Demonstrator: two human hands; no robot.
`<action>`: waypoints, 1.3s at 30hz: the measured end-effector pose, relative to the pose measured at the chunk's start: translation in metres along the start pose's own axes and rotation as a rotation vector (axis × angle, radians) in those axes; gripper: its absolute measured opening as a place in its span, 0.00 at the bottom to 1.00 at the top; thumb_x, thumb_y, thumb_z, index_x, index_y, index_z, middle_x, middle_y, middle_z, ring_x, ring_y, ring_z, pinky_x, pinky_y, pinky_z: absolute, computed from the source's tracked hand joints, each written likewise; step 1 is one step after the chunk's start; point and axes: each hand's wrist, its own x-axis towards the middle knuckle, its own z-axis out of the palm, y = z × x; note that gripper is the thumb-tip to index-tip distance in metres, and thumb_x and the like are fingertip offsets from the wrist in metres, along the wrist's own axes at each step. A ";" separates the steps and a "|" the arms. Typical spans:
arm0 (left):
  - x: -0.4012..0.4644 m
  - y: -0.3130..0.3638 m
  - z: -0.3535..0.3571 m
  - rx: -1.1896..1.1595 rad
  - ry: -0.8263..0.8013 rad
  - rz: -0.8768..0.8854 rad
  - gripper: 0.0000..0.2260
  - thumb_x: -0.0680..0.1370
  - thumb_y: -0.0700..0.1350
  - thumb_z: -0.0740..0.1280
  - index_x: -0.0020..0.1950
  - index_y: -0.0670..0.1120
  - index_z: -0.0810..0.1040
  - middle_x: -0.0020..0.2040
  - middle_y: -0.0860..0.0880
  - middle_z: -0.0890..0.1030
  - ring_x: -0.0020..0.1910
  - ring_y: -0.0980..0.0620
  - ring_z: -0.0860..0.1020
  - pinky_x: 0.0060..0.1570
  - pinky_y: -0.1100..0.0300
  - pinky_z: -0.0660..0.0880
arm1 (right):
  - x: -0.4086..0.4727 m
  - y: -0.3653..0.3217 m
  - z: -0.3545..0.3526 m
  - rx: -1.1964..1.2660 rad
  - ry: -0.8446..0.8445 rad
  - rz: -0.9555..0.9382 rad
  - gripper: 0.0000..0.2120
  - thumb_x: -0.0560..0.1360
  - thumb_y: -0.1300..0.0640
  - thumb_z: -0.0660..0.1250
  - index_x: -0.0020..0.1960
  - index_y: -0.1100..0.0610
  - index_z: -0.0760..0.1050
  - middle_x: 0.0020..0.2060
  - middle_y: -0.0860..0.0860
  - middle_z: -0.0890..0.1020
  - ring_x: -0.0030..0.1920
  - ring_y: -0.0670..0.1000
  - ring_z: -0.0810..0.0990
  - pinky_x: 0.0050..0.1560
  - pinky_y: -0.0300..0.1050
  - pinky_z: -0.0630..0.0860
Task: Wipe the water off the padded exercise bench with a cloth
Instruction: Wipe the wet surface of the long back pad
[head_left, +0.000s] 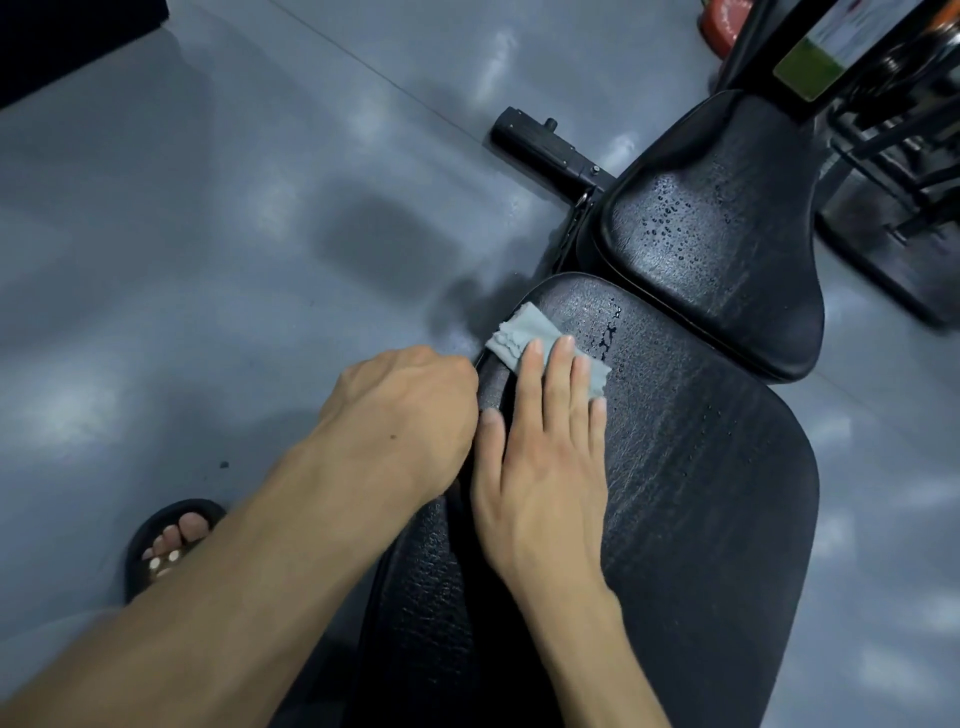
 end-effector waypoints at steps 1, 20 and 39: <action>0.000 0.002 -0.001 0.003 0.008 -0.005 0.07 0.79 0.41 0.60 0.43 0.49 0.65 0.37 0.51 0.65 0.42 0.44 0.68 0.43 0.55 0.66 | 0.010 0.005 -0.001 -0.017 0.000 0.006 0.32 0.83 0.45 0.45 0.83 0.56 0.50 0.83 0.55 0.49 0.83 0.54 0.46 0.81 0.55 0.46; -0.005 0.007 0.004 0.028 -0.001 -0.040 0.05 0.78 0.39 0.62 0.48 0.47 0.66 0.54 0.42 0.78 0.49 0.38 0.75 0.44 0.55 0.66 | 0.030 0.027 -0.012 -0.049 -0.027 0.093 0.31 0.85 0.43 0.44 0.84 0.55 0.46 0.83 0.53 0.46 0.83 0.53 0.44 0.81 0.57 0.44; -0.011 0.010 0.009 0.079 -0.033 -0.023 0.05 0.78 0.39 0.59 0.51 0.48 0.66 0.60 0.45 0.79 0.59 0.39 0.77 0.49 0.53 0.70 | -0.036 0.025 -0.026 -0.015 -0.203 0.005 0.33 0.83 0.41 0.42 0.84 0.54 0.42 0.82 0.51 0.39 0.81 0.50 0.35 0.81 0.55 0.37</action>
